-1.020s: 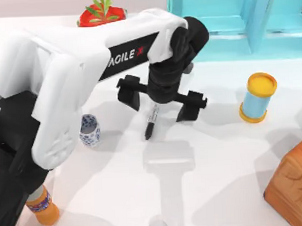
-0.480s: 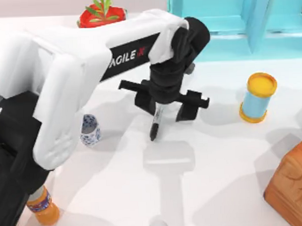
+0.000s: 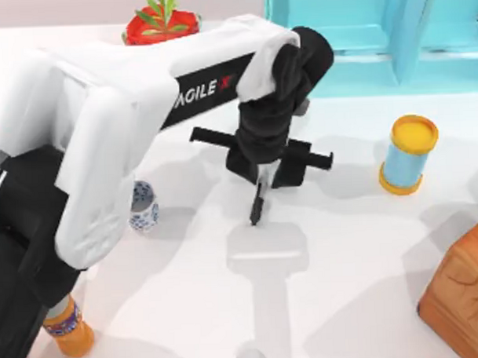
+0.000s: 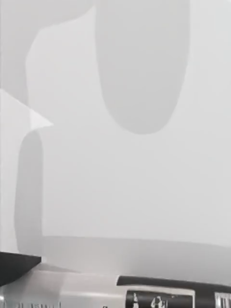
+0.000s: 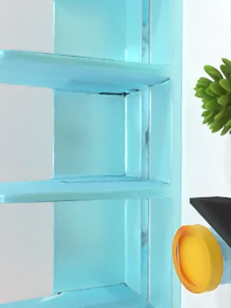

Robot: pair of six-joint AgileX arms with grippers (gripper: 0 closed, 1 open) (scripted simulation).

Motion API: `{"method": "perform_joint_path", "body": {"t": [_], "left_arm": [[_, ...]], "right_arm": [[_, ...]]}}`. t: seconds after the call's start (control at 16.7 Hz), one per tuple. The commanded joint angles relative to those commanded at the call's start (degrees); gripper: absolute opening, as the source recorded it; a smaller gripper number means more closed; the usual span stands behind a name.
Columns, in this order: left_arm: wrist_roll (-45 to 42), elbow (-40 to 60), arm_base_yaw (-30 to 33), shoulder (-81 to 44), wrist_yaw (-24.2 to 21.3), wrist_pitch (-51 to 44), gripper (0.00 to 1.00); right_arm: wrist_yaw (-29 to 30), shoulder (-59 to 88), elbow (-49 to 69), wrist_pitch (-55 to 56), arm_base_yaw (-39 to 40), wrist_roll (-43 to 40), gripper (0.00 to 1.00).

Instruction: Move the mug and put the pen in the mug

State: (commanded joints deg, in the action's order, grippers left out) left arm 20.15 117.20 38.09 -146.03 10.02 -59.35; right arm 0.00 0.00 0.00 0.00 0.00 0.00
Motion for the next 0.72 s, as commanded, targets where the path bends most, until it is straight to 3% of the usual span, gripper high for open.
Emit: {"method": "perform_joint_path", "body": {"t": [0.06,0.12,0.36,0.72], "left_arm": [[0.00,0.00,0.00,0.00,0.00,0.00,0.00],[1.35,0.92,1.13,3.31,-2.87,-0.54,0.00],[3.67,-2.93,3.06,7.03,-2.48,-2.86,0.00],[7.88,-11.90,7.85,23.44,-2.08,-6.86,0.00]], "right_arm": [[0.00,0.00,0.00,0.00,0.00,0.00,1.00],[0.00,0.00,0.00,0.00,0.00,0.00,1.00],[0.00,0.00,0.00,0.00,0.00,0.00,1.00],[0.00,0.00,0.00,0.00,0.00,0.00,1.00]]}}
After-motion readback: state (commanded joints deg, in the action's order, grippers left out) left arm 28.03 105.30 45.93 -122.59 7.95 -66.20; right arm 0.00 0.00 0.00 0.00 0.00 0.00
